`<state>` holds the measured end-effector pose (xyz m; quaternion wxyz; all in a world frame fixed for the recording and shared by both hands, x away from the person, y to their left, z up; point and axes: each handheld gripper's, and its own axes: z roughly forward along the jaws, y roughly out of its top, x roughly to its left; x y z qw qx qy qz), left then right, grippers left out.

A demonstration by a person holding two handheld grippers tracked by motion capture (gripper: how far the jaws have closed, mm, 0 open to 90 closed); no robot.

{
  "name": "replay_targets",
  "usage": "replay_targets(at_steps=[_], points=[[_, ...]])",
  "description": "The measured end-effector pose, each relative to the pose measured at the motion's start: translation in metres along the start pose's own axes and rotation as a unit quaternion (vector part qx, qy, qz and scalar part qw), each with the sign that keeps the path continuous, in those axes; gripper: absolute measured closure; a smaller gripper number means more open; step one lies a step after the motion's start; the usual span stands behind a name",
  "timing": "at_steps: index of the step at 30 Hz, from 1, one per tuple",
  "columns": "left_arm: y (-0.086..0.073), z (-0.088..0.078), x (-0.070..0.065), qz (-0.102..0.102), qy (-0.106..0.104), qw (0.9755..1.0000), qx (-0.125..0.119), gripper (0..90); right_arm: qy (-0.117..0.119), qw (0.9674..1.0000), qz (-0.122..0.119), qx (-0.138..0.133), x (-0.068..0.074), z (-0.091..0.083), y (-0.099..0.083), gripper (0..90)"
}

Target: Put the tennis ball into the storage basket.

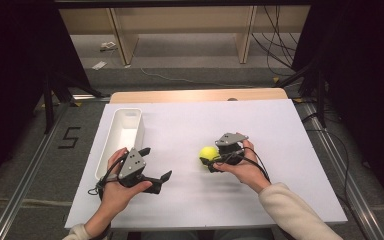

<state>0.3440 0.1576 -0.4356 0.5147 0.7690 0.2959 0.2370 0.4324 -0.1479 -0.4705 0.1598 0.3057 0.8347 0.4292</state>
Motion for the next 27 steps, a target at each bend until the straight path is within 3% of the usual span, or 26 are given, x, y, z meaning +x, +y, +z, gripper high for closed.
replay_targets(at_steps=[13,27], points=[[0.000,0.001,0.000,-0.001,-0.003,1.0000,0.000,0.0,0.003,0.9998,0.001,0.022,0.003,0.020,-0.002,15.3],[0.000,0.001,0.000,-0.003,-0.002,1.0000,-0.001,0.0,-0.002,0.9994,0.004,0.035,0.002,0.027,-0.006,15.7]])
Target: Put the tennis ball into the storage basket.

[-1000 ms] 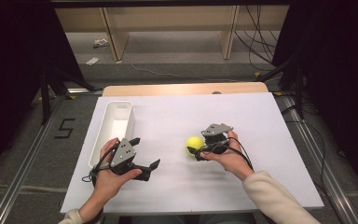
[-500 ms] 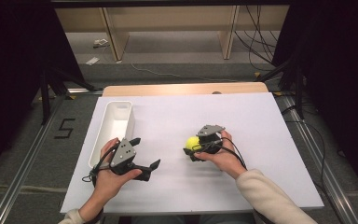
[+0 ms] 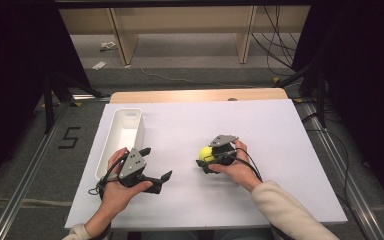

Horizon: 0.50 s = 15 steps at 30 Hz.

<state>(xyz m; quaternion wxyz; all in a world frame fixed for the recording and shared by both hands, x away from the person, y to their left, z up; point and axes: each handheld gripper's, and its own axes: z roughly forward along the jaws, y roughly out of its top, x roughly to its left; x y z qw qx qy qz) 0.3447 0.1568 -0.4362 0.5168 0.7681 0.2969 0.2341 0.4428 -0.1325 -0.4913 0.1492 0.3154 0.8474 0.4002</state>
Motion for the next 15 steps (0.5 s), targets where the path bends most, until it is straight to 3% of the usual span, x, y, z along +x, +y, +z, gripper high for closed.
replay_targets(at_steps=[15], points=[[0.0001,0.0004,0.0004,-0.001,0.000,1.0000,0.004,0.0,-0.001,0.9999,0.016,-0.005,-0.0010,0.0008,-0.0021,24.7]])
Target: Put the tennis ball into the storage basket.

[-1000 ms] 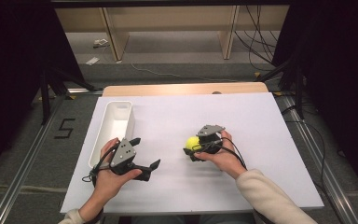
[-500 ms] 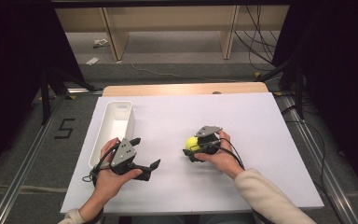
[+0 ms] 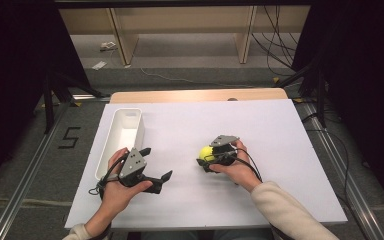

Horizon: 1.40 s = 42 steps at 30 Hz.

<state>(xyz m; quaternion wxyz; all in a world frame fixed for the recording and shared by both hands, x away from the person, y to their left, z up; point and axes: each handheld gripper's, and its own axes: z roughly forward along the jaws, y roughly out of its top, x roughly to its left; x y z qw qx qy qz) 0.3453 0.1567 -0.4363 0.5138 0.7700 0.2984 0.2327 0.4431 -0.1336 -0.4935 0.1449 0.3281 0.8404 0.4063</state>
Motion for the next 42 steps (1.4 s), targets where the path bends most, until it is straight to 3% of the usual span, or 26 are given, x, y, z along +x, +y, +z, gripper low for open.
replay_targets(at_steps=[13,42], points=[[0.001,0.000,-0.002,0.002,-0.001,1.0000,-0.001,0.0,-0.005,1.0000,-0.007,-0.002,0.002,-0.001,0.001,26.7],[0.002,-0.002,-0.002,0.005,0.001,1.0000,-0.001,0.0,-0.011,0.9985,-0.012,-0.052,0.000,-0.020,0.020,26.8]])
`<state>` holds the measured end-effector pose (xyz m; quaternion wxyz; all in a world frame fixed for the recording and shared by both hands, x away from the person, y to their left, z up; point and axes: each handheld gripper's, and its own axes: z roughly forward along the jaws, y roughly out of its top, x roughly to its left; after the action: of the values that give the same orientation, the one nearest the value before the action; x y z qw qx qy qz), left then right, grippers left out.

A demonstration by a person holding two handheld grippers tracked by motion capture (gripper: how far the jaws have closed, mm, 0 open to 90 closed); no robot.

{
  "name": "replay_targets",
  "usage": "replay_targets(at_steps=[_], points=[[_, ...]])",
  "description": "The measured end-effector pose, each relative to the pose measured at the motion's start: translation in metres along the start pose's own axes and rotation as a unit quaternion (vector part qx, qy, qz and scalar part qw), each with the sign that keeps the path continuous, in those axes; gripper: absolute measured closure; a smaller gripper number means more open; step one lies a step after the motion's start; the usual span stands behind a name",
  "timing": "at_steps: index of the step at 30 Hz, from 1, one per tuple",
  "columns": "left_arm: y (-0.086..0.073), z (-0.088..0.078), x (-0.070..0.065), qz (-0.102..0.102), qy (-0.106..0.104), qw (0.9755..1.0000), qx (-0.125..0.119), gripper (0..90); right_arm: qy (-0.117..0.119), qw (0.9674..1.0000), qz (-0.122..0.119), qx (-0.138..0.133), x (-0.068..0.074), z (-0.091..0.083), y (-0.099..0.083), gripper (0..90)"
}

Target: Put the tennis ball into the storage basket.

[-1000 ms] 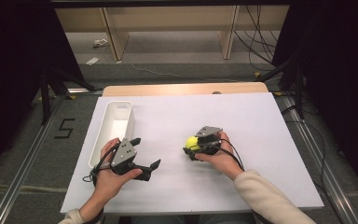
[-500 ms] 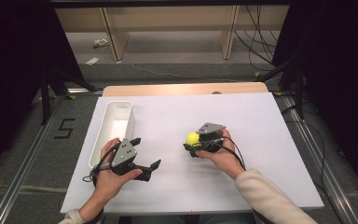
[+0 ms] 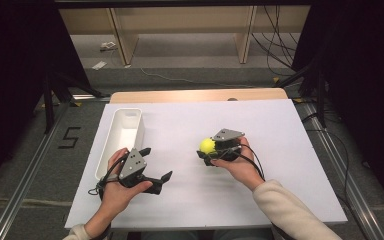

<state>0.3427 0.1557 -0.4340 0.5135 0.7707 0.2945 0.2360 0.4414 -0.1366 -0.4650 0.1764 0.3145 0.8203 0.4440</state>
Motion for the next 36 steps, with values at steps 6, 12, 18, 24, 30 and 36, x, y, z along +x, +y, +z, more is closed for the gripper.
replay_targets(at_steps=[6,12,18,24,30,36], points=[[0.000,0.000,0.000,0.000,-0.001,1.0000,0.000,0.0,0.001,0.9999,-0.001,-0.010,0.000,-0.003,0.004,26.8],[0.000,0.000,0.000,-0.001,-0.002,1.0000,0.000,0.0,-0.001,0.9998,0.006,-0.021,-0.002,-0.006,0.008,26.9],[0.000,0.000,0.000,-0.001,-0.002,1.0000,0.001,0.0,0.002,0.9997,0.011,-0.022,-0.003,-0.007,0.009,26.9],[0.000,0.000,0.000,-0.002,-0.003,1.0000,0.000,0.0,0.004,0.9995,0.007,-0.030,-0.001,-0.008,0.013,26.9],[0.000,0.001,0.001,-0.004,-0.003,1.0000,-0.002,0.0,0.006,0.9994,0.005,-0.034,0.000,-0.010,0.017,26.9],[0.000,0.001,0.000,-0.003,-0.002,1.0000,-0.001,0.0,0.007,0.9992,0.003,-0.038,0.001,-0.011,0.021,26.9]])
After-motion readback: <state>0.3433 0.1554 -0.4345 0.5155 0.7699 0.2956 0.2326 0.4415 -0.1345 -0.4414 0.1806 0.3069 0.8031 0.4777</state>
